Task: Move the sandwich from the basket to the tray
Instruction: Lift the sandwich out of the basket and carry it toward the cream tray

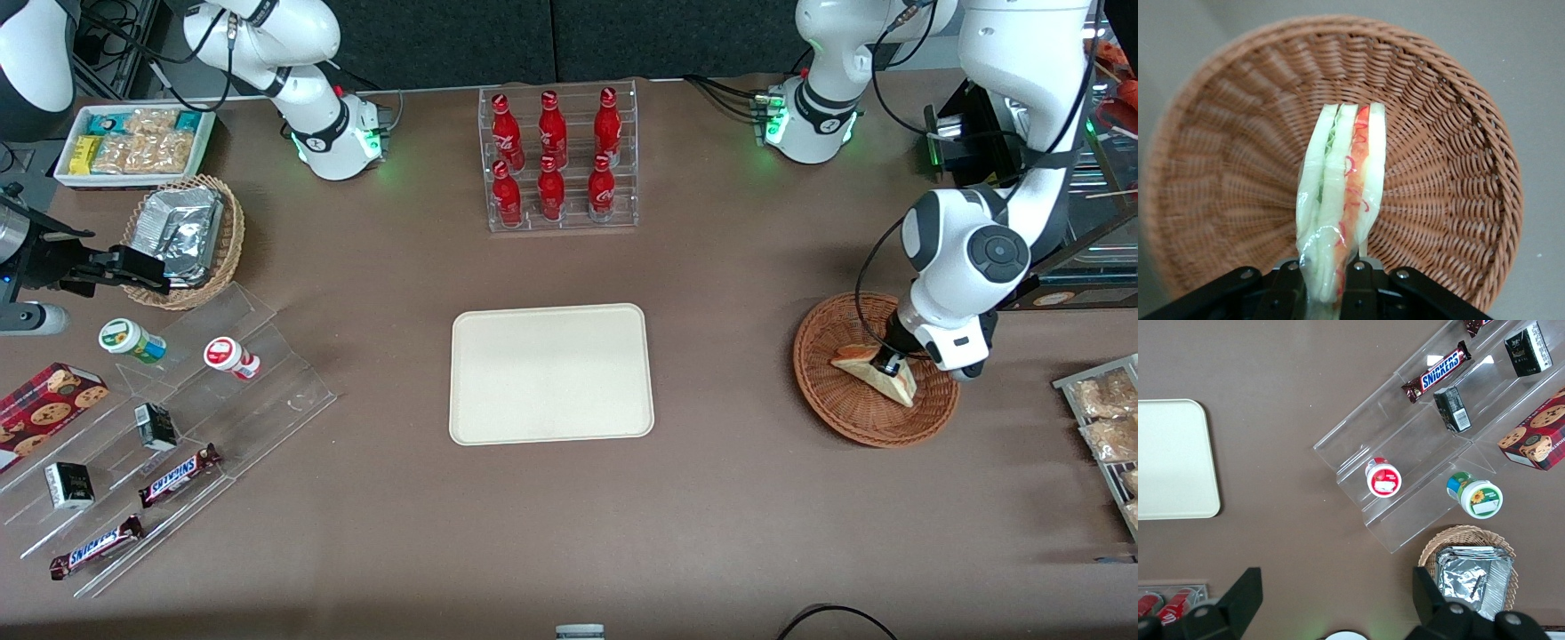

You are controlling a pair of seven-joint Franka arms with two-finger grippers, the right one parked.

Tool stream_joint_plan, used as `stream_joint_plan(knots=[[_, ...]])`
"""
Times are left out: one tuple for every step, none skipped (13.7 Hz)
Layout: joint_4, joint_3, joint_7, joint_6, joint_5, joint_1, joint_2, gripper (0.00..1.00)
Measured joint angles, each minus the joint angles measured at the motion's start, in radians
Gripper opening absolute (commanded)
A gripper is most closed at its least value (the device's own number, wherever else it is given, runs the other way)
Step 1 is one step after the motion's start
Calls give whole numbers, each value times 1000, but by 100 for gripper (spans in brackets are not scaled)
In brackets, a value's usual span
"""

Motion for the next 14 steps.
stream_joint_plan(knots=[[53,-11,9,-114,16,-1,-18,8],[112,-27,25,-229,22,-2,-37,8],[177,-49,38,-340,24,-3,-55,8],[236,-76,45,-427,25,-4,-68,8],[288,-108,46,-494,25,-6,-76,8],[334,-143,46,-548,24,-7,-79,8],[375,-181,46,-594,24,-9,-79,8],[410,-220,46,-631,24,-11,-78,8],[442,-261,46,-660,23,-13,-77,8],[466,-304,46,-676,23,-14,-75,8],[483,-349,46,-679,23,-16,-73,9],[494,-394,46,-679,23,-17,-69,9],[504,-434,46,-675,23,-18,-61,9],[513,-472,46,-664,23,-19,-48,9]])
